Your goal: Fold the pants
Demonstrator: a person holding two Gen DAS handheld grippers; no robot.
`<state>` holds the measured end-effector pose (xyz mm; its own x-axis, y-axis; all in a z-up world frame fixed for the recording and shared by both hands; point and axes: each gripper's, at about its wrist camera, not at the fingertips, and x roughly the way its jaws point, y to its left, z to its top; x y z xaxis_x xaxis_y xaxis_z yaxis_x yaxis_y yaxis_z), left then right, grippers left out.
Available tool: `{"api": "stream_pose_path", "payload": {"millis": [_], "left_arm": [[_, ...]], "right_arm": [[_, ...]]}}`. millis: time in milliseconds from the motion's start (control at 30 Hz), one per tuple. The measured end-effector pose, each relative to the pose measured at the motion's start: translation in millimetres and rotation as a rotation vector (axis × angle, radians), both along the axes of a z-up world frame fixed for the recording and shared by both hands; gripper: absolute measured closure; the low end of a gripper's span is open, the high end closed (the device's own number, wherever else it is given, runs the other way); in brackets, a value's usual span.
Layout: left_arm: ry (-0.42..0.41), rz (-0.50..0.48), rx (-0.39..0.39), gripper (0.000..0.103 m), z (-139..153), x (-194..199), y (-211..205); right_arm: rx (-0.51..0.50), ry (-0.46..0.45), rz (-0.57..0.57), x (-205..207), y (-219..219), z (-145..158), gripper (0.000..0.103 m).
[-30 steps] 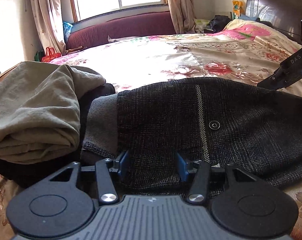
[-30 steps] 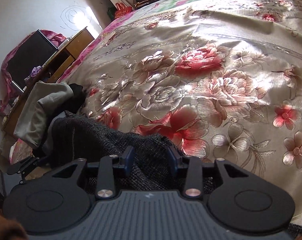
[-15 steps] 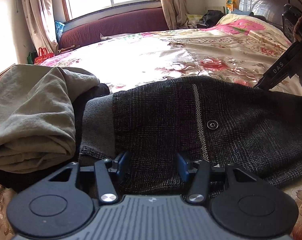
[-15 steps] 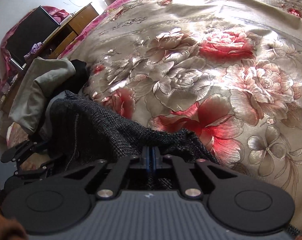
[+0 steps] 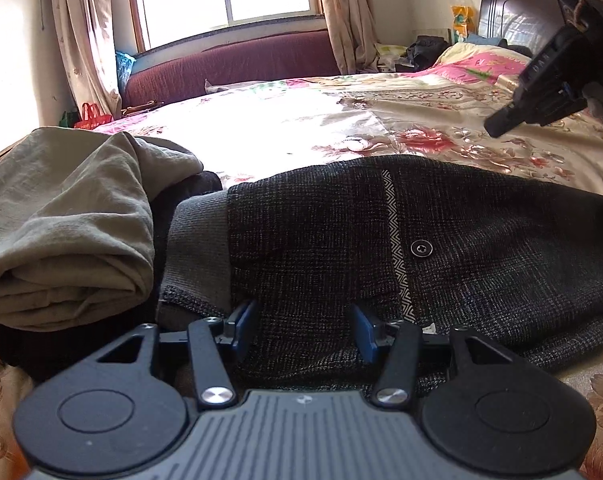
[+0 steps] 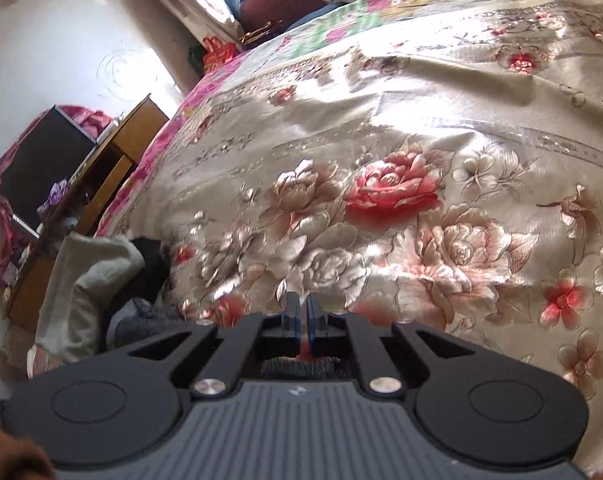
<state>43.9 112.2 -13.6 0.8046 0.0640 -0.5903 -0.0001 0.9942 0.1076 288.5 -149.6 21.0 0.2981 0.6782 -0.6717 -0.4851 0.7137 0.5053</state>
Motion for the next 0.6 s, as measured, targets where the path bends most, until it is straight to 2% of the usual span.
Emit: {"api": "stream_pose_path", "payload": {"millis": [133,233,333,367,500,600], "left_arm": [[-0.003,-0.004,-0.002,0.036,-0.8,0.4,-0.1],[-0.007,0.001,-0.006,0.036,-1.5,0.8,-0.6],[-0.019,0.014,-0.016,0.035,-3.2,0.0,-1.6],[-0.023,0.017,-0.015,0.034,-4.0,0.0,-2.3],[-0.033,0.022,-0.007,0.034,-5.8,-1.4,-4.6],[-0.033,0.021,-0.019,0.034,-5.8,-1.6,-2.4]], "right_arm": [[-0.037,0.046,0.048,-5.8,4.8,-17.7,0.089],[-0.052,0.103,0.12,-7.8,18.6,-32.2,0.088],[-0.089,0.074,0.202,-19.1,32.7,-36.7,0.089],[-0.105,0.056,0.198,-19.4,34.9,-37.7,0.089],[-0.084,0.083,0.184,-5.6,35.3,-39.4,0.092],[-0.139,0.026,0.25,-10.2,37.1,-29.2,0.088]]}}
